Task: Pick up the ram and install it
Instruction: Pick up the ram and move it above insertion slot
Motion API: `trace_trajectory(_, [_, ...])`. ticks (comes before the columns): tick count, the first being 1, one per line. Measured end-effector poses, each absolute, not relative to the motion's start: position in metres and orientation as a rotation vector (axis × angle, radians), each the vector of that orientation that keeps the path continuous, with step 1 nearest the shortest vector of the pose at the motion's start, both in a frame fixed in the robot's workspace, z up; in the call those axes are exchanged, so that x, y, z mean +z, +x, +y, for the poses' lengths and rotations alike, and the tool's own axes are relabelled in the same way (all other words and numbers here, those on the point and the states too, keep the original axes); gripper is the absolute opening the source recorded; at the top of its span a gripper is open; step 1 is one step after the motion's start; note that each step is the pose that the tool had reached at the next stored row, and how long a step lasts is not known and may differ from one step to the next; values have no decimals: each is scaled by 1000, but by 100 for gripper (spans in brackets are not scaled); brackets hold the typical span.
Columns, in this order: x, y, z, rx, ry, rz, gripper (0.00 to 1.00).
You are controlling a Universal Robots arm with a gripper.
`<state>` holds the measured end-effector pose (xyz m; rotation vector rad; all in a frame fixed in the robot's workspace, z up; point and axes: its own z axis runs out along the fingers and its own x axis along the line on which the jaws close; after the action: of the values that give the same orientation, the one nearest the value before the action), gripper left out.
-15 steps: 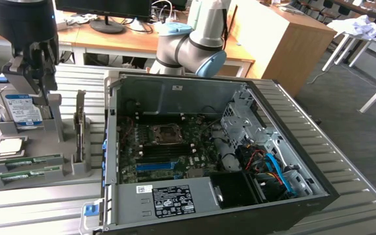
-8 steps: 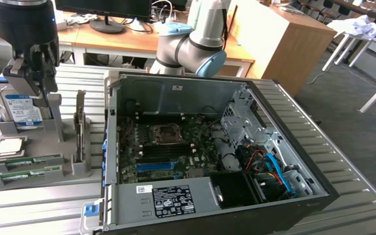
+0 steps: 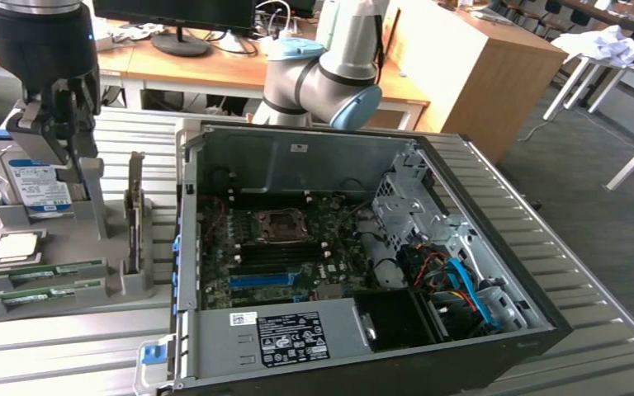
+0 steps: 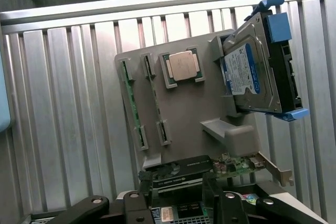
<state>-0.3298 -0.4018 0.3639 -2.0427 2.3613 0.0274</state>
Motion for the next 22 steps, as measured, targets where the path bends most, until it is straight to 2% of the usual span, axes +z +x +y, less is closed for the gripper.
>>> trace_trajectory(22, [357,-330,-402,27,-2043,2361,50])
